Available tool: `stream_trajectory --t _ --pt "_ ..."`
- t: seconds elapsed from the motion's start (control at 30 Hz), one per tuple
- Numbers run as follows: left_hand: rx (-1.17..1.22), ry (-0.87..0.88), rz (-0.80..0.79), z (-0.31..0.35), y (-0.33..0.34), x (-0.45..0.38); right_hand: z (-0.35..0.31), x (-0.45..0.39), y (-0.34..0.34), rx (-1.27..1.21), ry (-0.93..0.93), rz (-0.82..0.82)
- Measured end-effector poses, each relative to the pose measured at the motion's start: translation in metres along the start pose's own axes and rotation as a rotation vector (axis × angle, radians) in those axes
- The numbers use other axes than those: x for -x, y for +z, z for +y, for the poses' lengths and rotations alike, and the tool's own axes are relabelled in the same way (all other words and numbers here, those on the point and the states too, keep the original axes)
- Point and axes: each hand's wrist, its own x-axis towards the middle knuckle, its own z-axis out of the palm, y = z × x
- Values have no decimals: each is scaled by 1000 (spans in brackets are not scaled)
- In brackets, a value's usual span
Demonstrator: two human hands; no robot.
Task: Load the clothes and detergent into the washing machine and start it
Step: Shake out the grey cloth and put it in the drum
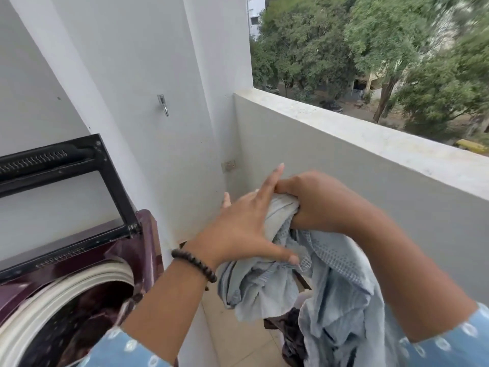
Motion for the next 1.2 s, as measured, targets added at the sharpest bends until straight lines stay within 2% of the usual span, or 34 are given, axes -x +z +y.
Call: stream_trajectory --t 0.07,0.13,0.27,0.33,0.43,0.57,0.67,0.77,0.87,0.97,1.03,1.13,1.2 --pt "103 -16 110 -1 9 -11 -1 1 -1 -7 15 5" --pt "144 -5 244 -6 14 -15 3 8 1 -132 36 40" --pt "392 -3 352 -17 18 -16 18 33 13 -678 117 89" --pt "581 -9 413 -27 17 -17 30 49 25 -884 174 17" --pt "811 -10 533 -36 9 -19 45 70 53 -1001 247 -134" --pt "1087 -10 710 -34 -6 -21 50 85 82 -1143 281 -217" --pt "1347 -85 813 -39 -13 -24 39 79 92 -1238 241 -244" --pt "1608 -126 761 -31 -6 -23 21 64 97 -1335 224 -140" --pt "1705 -92 672 -23 5 -20 10 53 99 -1459 301 9" --pt "1591 -149 763 -37 14 -15 14 50 96 -1479 372 139" --pt "1457 -182 735 -58 13 -7 24 49 88 -1426 387 205" --pt "1266 -242 505 -88 8 21 42 49 67 -1238 366 204" --pt "1139 -222 336 -96 -6 43 52 47 51 -956 334 148"
